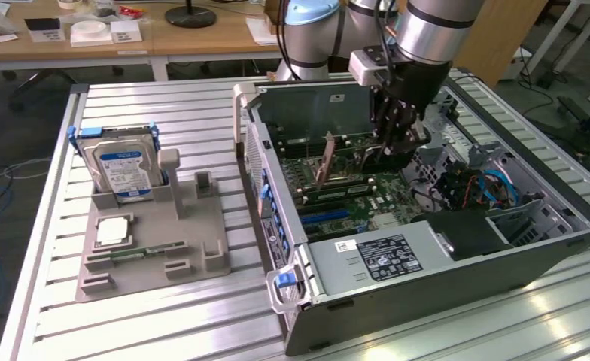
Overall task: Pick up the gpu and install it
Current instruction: 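Insert the gpu into the slot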
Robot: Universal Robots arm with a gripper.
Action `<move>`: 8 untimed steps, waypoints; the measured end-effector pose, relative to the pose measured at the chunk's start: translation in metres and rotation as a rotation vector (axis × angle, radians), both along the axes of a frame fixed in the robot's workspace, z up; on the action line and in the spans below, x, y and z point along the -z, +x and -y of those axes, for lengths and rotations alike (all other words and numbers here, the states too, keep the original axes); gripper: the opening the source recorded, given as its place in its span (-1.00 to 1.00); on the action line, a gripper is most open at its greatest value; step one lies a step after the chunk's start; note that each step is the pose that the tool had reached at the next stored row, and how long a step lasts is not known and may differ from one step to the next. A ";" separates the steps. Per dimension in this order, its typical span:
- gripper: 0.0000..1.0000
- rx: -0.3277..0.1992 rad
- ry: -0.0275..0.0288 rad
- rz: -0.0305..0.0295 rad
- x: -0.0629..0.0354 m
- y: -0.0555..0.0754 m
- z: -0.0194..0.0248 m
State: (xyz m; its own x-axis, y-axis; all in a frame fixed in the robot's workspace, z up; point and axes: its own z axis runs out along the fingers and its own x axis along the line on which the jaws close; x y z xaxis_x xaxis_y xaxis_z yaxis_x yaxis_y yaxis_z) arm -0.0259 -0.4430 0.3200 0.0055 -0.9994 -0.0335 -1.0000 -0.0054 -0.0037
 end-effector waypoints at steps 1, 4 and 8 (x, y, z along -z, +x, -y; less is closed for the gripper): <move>-0.47 0.000 0.0000 0.0000 0.0000 0.000 0.0000; -0.47 0.000 0.0001 0.0001 0.0001 0.000 0.0000; -0.47 0.000 0.0003 0.0001 0.0002 -0.002 0.0000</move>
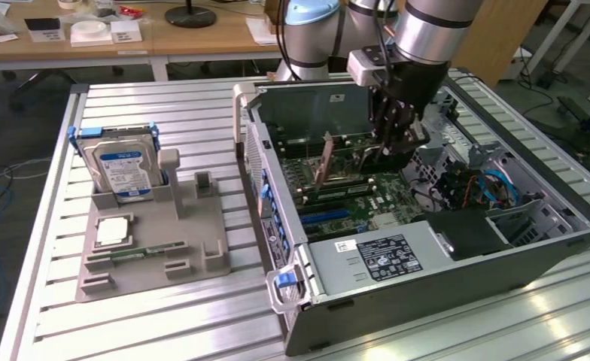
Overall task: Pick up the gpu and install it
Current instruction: 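Insert the gpu into the slot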
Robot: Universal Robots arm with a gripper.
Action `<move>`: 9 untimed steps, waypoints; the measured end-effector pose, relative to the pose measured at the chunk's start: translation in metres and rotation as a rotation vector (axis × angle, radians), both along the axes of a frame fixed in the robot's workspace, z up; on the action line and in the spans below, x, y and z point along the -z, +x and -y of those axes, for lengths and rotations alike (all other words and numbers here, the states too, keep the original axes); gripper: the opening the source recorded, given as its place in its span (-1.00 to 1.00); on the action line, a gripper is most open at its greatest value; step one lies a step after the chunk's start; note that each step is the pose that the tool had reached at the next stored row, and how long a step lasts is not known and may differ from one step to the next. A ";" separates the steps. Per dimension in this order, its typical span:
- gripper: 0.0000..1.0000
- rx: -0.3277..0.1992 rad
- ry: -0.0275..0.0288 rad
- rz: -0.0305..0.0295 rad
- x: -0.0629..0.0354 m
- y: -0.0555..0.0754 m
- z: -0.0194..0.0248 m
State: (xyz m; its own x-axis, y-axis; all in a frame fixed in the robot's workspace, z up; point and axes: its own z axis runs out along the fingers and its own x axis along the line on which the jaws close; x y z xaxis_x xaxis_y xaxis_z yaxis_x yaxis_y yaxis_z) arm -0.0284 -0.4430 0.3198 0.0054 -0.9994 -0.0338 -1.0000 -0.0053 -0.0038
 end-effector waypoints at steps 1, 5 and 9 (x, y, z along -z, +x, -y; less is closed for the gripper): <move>-0.47 0.000 -0.0001 0.0000 0.0000 0.000 0.0000; -0.47 0.000 0.0001 0.0000 0.0015 -0.001 0.0001; -0.47 0.000 -0.0001 0.0006 0.0044 -0.002 0.0000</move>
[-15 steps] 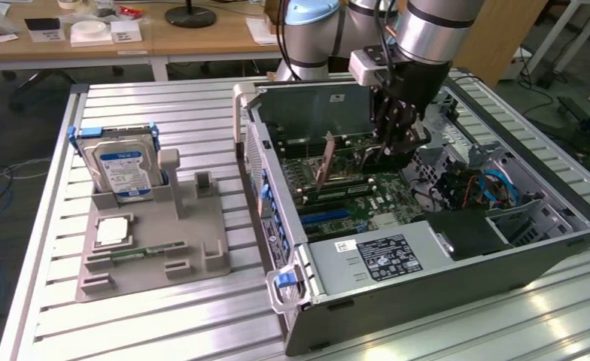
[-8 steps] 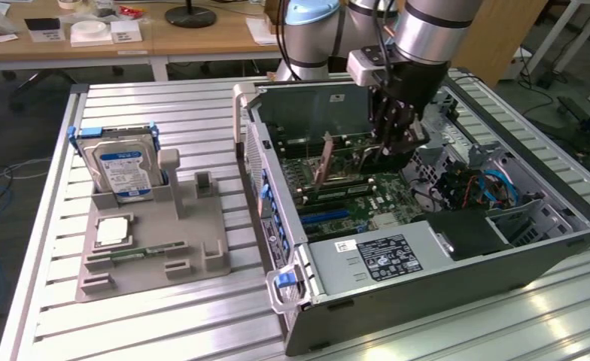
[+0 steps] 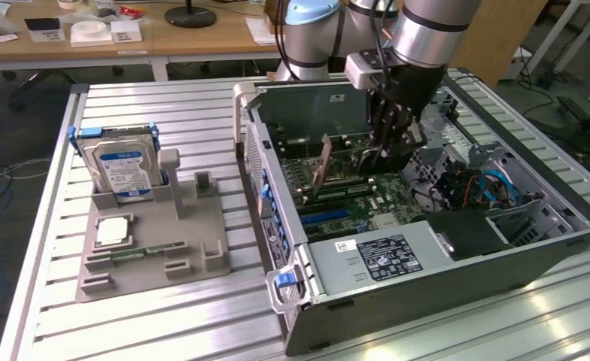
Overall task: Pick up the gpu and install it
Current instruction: 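Insert the gpu into the slot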
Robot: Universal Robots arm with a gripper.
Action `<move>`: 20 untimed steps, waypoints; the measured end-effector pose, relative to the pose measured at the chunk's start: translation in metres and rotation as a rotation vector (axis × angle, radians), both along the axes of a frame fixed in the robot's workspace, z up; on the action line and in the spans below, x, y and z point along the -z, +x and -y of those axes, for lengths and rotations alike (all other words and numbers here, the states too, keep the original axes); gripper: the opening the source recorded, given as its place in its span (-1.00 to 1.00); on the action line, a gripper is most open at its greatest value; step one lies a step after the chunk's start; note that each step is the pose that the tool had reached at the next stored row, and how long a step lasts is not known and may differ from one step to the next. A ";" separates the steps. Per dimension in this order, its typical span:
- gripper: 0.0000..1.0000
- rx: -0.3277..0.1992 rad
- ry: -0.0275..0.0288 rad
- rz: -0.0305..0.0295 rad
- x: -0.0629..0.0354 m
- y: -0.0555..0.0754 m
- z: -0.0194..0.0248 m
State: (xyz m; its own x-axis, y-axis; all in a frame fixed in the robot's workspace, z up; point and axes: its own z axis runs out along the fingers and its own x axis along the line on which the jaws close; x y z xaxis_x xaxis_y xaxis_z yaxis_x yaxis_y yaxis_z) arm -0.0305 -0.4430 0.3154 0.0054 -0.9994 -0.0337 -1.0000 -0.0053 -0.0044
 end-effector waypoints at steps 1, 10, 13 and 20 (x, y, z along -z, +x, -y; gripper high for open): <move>-0.47 0.000 0.0000 0.0003 0.0005 0.000 0.0000; -0.47 -0.002 0.0001 0.0012 0.0056 0.000 0.0000; -0.47 -0.004 0.0000 0.0021 0.0079 0.000 0.0000; -0.47 -0.005 0.0000 0.0021 0.0085 -0.003 0.0015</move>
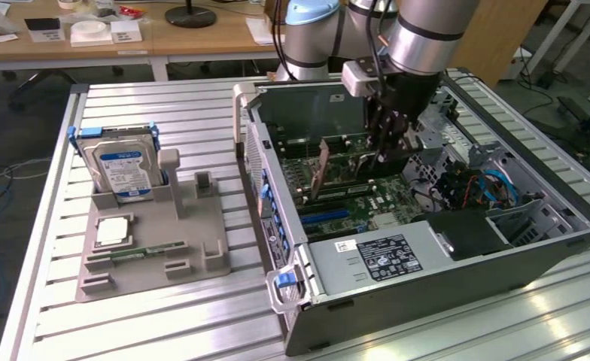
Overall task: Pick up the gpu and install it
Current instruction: 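Insert the gpu into the slot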
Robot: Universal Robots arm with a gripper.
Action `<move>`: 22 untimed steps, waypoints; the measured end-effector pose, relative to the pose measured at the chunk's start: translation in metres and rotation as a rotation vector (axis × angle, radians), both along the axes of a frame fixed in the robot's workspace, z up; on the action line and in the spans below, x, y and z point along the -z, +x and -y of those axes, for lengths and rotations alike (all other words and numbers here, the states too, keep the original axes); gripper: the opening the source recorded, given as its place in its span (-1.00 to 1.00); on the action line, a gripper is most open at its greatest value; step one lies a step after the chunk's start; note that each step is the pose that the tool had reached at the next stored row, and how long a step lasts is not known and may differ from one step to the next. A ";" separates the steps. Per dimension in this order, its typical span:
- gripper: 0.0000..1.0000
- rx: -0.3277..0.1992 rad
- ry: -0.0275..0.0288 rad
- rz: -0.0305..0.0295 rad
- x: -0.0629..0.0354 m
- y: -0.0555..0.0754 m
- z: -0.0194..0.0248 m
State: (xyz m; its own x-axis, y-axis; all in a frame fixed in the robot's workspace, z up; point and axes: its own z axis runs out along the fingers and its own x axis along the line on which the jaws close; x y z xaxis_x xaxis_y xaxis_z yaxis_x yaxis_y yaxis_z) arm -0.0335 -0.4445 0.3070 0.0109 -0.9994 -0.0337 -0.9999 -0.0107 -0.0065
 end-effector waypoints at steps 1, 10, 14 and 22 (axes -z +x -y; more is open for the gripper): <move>-0.47 0.000 0.0001 0.0001 0.0004 0.000 0.0003; -0.47 -0.003 0.0003 0.0003 0.0077 -0.003 0.0022; -0.47 -0.004 0.0010 0.0006 0.0084 -0.005 0.0026; -0.47 -0.006 0.0029 0.0016 0.0096 -0.008 0.0070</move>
State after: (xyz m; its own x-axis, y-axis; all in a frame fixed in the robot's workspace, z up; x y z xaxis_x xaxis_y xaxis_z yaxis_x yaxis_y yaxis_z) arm -0.0419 -0.4515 0.2973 0.0170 -0.9992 -0.0366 -0.9998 -0.0167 -0.0082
